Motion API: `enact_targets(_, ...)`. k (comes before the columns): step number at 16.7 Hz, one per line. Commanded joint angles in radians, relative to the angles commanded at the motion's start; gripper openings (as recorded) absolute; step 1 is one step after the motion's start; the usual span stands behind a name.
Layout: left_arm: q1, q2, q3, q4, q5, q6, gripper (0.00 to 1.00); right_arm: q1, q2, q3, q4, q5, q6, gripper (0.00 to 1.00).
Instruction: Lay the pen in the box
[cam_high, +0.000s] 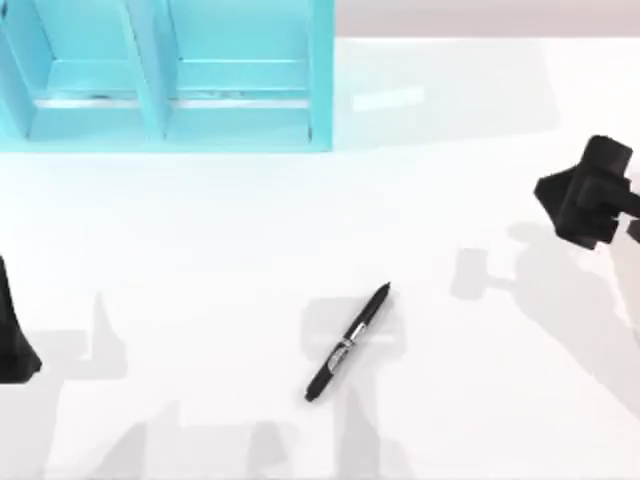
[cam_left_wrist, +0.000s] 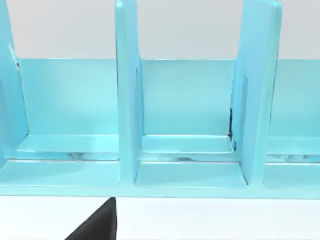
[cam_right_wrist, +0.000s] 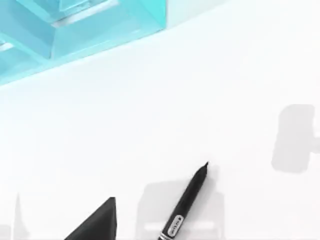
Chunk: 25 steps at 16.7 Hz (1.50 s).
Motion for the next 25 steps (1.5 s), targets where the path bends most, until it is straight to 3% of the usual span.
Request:
enact_targets(7,0.0,0.0,0.0,0.0,0.0,0.0,1.0,0.208,0.775,0.554,-0.394,-0.012,0.423,1.0)
enact_targets(13,0.0,0.0,0.0,0.0,0.0,0.0,1.0,0.25,1.129,0.88,-0.58,-0.021,0.61,1.0)
enact_targets(21,0.0,0.0,0.0,0.0,0.0,0.0,1.0,0.247,1.188,0.931,-0.603,-0.022,0.635,1.0)
enact_targets(25,0.0,0.0,0.0,0.0,0.0,0.0,1.0,0.251,1.24,0.871,-0.494,-0.022,0.636,1.0)
